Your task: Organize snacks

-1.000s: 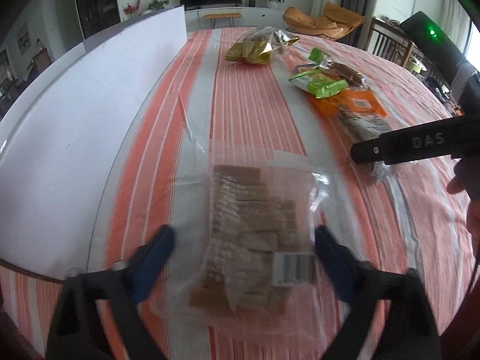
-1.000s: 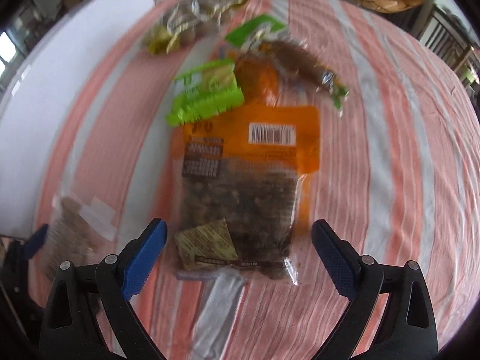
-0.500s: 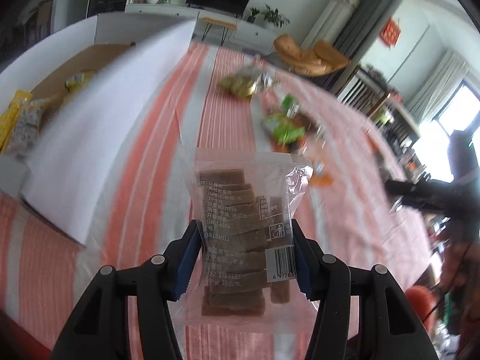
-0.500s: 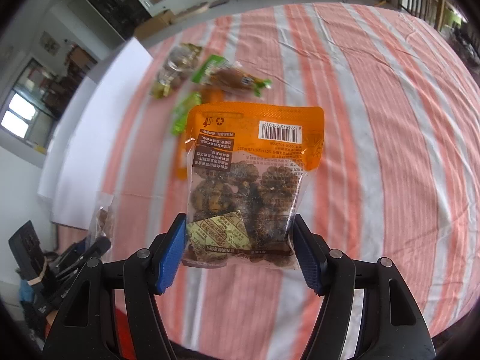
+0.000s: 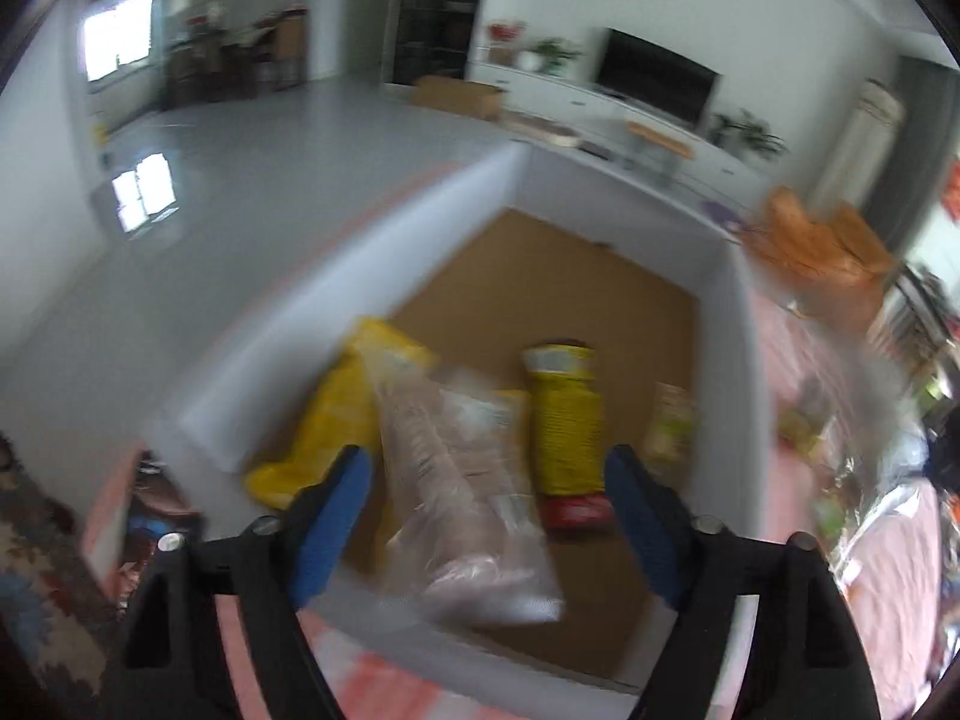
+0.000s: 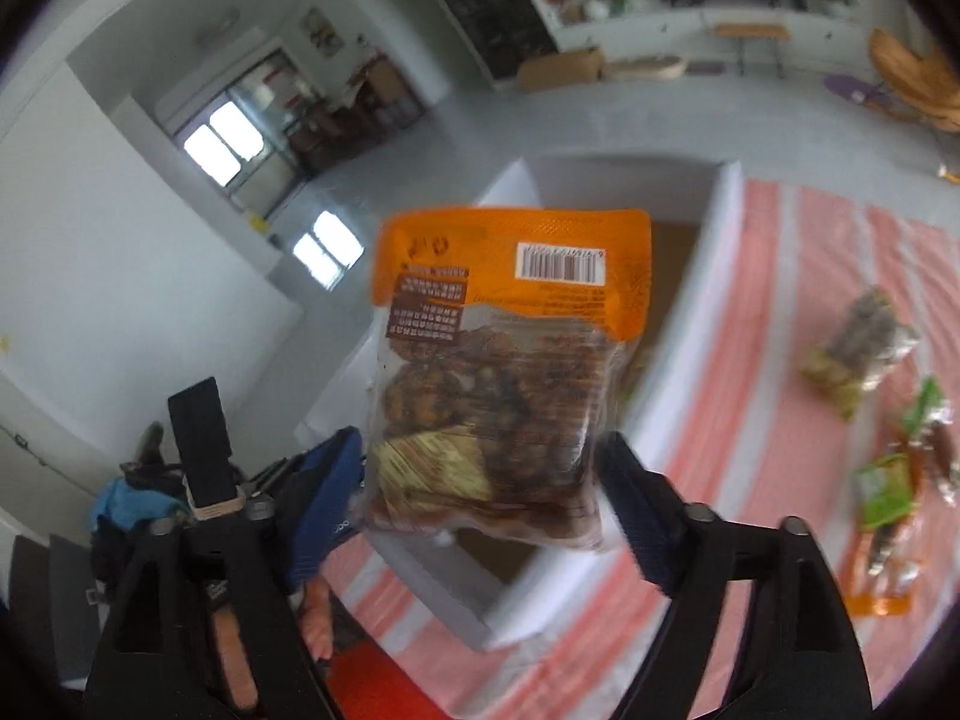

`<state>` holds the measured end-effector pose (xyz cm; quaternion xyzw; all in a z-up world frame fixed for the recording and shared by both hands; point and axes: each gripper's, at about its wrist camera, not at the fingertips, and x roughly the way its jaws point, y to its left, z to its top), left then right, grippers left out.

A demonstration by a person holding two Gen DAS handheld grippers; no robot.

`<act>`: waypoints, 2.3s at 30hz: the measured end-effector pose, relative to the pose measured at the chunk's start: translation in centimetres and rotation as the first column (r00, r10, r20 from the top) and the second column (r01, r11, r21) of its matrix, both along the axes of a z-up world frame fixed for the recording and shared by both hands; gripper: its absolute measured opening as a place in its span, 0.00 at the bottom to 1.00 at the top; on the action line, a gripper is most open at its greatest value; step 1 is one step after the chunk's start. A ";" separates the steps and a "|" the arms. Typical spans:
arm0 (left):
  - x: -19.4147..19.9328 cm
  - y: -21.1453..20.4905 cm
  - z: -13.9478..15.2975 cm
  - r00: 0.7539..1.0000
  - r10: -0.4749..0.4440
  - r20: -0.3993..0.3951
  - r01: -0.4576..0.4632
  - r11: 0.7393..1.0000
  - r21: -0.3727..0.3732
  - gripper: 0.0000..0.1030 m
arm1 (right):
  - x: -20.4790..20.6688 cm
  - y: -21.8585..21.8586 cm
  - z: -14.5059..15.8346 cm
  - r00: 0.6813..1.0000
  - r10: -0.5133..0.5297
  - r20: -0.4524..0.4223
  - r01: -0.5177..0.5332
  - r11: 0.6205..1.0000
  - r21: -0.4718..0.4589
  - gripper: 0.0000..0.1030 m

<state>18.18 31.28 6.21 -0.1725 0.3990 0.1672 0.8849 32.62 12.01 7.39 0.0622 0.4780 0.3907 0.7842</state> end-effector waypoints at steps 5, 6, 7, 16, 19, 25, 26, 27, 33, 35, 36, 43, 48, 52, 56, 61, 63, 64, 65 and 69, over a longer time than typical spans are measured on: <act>-4.0 0.0 -0.5 0.996 0.032 0.083 -0.029 0.999 -0.036 0.87 | 0.4 -0.2 -3.1 0.999 -0.040 0.028 0.041 0.998 -0.051 0.85; -4.6 -1.1 -0.5 0.995 0.009 0.101 -0.004 0.999 -0.043 0.87 | 0.0 -1.5 -3.7 0.996 -0.061 0.060 0.066 0.995 -0.073 0.85; -5.2 -2.5 -0.4 0.993 -0.027 0.119 0.033 0.998 -0.051 0.87 | -0.3 -2.9 -4.3 0.992 -0.080 0.093 0.089 0.991 -0.099 0.85; -8.3 -22.0 -0.1 0.823 -0.516 0.239 0.544 0.836 -0.068 1.00 | -5.0 -27.8 -14.5 0.862 -0.376 0.340 0.493 0.777 -0.391 0.85; -6.2 -27.9 -3.9 0.793 -0.595 0.130 0.606 0.793 -0.067 1.00 | -5.9 -35.8 -17.0 0.794 -0.536 0.288 0.608 0.687 -0.397 0.85; -2.0 -30.4 -11.3 0.843 -0.536 -0.055 0.536 0.844 -0.006 1.00 | -6.2 -42.3 -18.2 0.699 -0.663 0.270 0.709 0.591 -0.384 0.85; -1.7 -30.2 -11.5 0.848 -0.525 -0.068 0.527 0.850 0.009 1.00 | -5.9 -42.5 -18.5 0.696 -0.666 0.269 0.712 0.590 -0.381 0.85; -0.6 -29.7 -12.1 0.856 -0.509 -0.083 0.513 0.857 0.036 1.00 | -5.9 -42.2 -18.4 0.695 -0.667 0.268 0.713 0.590 -0.379 0.85; 1.8 -28.9 -13.3 0.875 -0.467 -0.129 0.480 0.872 0.094 1.00 | -5.3 -41.6 -18.5 0.686 -0.664 0.298 0.725 0.587 -0.360 0.90; 1.8 -29.0 -13.5 0.871 -0.474 -0.133 0.488 0.865 0.116 1.00 | -4.9 -41.8 -18.6 0.682 -0.670 0.294 0.728 0.585 -0.357 0.91; 1.8 -29.0 -13.6 0.872 -0.472 -0.127 0.486 0.866 0.118 1.00 | -4.9 -41.9 -18.6 0.682 -0.670 0.293 0.728 0.585 -0.358 0.92; 1.5 -29.0 -13.4 0.880 -0.460 -0.118 0.473 0.872 0.126 1.00 | -5.2 -41.8 -18.5 0.668 -0.677 0.309 0.741 0.568 -0.358 0.91; 1.6 -29.0 -13.4 0.880 -0.460 -0.118 0.473 0.872 0.126 1.00 | -5.1 -41.8 -18.6 0.660 -0.680 0.320 0.748 0.555 -0.364 0.91; 1.6 -29.0 -13.4 0.880 -0.460 -0.118 0.473 0.872 0.125 1.00 | -5.0 -42.3 -18.7 0.657 -0.691 0.300 0.750 0.562 -0.348 0.91; 1.6 -29.0 -13.4 0.880 -0.460 -0.118 0.473 0.872 0.126 1.00 | -5.1 -42.4 -18.7 0.657 -0.692 0.299 0.750 0.563 -0.347 0.91; 1.6 -29.0 -13.4 0.880 -0.460 -0.118 0.473 0.872 0.126 1.00 | -5.1 -42.4 -18.7 0.656 -0.693 0.299 0.751 0.561 -0.349 0.91; 1.6 -29.0 -13.4 0.880 -0.460 -0.118 0.473 0.872 0.126 1.00 | -5.1 -42.4 -18.7 0.656 -0.693 0.298 0.751 0.561 -0.349 0.91; 1.5 -29.0 -13.4 0.880 -0.460 -0.118 0.473 0.872 0.126 1.00 | -5.1 -42.4 -18.7 0.656 -0.693 0.299 0.751 0.560 -0.349 0.91; 1.5 -29.0 -13.4 0.880 -0.460 -0.118 0.473 0.872 0.126 1.00 | -5.1 -42.4 -18.7 0.656 -0.693 0.298 0.751 0.560 -0.349 0.91; 1.5 -29.0 -13.4 0.880 -0.460 -0.118 0.473 0.872 0.125 1.00 | -5.1 -42.4 -18.7 0.656 -0.694 0.298 0.751 0.560 -0.350 0.91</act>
